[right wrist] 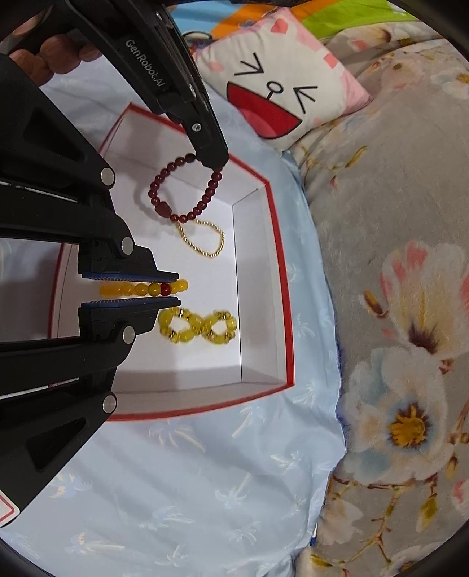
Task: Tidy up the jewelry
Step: 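Carry both bracelets into the red box and open both tools to release them, then withdraw both tools from the red box back toward the remaining jewelry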
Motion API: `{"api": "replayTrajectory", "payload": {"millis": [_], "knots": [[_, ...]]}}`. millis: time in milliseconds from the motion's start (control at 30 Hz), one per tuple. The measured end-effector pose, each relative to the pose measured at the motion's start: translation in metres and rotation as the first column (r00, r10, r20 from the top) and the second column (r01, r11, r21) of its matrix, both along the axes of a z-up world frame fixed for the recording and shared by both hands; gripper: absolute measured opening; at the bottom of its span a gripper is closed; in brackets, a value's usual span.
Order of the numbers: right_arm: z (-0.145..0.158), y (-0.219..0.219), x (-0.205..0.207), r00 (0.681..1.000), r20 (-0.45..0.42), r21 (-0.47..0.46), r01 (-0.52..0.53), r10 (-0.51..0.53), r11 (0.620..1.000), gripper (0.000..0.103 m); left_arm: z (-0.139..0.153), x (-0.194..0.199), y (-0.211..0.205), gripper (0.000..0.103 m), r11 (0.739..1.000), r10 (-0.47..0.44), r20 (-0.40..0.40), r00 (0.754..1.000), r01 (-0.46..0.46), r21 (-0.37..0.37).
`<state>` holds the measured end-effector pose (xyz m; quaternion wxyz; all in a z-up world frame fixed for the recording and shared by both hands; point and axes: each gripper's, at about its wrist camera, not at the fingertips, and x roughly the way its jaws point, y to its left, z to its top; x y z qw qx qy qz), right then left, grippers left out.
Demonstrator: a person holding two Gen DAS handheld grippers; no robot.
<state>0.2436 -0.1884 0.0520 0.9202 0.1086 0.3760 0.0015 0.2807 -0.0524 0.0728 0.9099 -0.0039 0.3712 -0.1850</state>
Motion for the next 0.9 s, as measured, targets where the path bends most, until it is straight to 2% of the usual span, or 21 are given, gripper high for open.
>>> {"api": "replayTrajectory", "payload": {"millis": [33, 67, 100, 133, 167, 467, 633, 900], "knots": [[0.0, -0.001, -0.001, 1.0, 0.009, -0.009, 0.008, -0.008, 1.0, 0.016, -0.002, -0.001, 0.001, 0.017, 1.0, 0.013, 0.01, 1.0, -0.013, 0.004], [0.002, -0.003, -0.003, 1.0, 0.015, -0.018, 0.022, -0.022, 1.0, 0.028, -0.002, -0.001, 0.002, 0.023, 1.0, 0.021, 0.017, 1.0, -0.021, 0.009], [0.004, -0.005, -0.006, 0.999, 0.027, -0.02, 0.028, -0.028, 0.999, 0.043, -0.001, -0.002, 0.004, 0.034, 1.0, 0.029, 0.026, 0.999, -0.029, 0.012], [0.007, -0.006, -0.01, 0.998, 0.045, -0.024, 0.038, -0.037, 0.999, 0.047, 0.0, -0.003, 0.007, 0.04, 0.999, 0.039, 0.038, 0.999, -0.039, 0.008], [0.011, -0.007, -0.014, 0.997, 0.065, -0.032, 0.051, -0.049, 0.998, 0.051, 0.002, -0.005, 0.009, 0.042, 0.999, 0.045, 0.046, 0.998, -0.046, 0.006], [0.034, -0.01, -0.068, 0.99, 0.125, -0.036, 0.064, -0.059, 0.997, 0.051, 0.016, -0.036, 0.036, 0.047, 0.995, 0.095, 0.084, 0.992, -0.096, 0.006], [0.03, -0.005, -0.103, 0.991, 0.119, -0.026, 0.067, -0.064, 0.997, 0.051, 0.015, -0.067, 0.051, 0.047, 0.992, 0.114, 0.094, 0.989, -0.118, 0.045], [0.012, 0.001, -0.156, 0.995, 0.07, -0.009, 0.07, -0.069, 0.998, 0.051, 0.0, -0.118, 0.071, 0.047, 0.992, 0.12, 0.051, 0.991, -0.122, 0.042]]}}
